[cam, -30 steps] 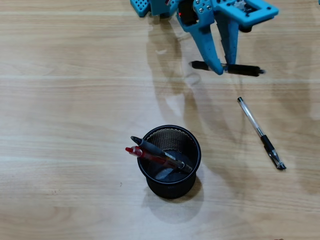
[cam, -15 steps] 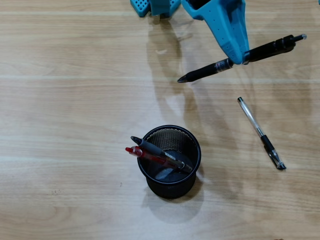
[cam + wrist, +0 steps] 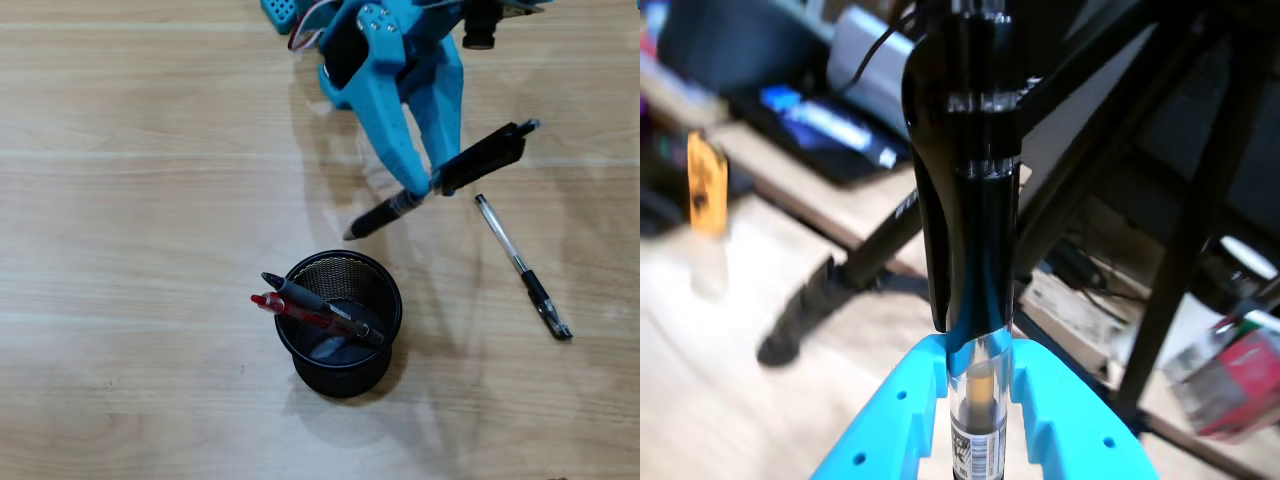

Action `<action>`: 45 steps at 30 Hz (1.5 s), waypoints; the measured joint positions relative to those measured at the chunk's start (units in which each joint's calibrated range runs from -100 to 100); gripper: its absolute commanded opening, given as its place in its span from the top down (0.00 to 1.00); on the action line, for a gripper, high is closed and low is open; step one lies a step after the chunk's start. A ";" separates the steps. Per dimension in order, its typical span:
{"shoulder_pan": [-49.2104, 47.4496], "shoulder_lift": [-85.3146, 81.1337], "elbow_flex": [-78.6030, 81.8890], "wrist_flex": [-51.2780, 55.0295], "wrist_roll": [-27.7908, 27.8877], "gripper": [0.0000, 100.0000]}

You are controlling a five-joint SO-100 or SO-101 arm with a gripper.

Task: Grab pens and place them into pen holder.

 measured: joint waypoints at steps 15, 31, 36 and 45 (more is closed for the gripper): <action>6.86 8.40 6.57 -10.12 -11.95 0.98; 9.02 9.08 27.43 -45.50 -14.23 0.93; 8.66 9.08 27.43 -45.50 -14.23 0.86; 8.48 9.08 27.43 -46.11 -14.23 0.89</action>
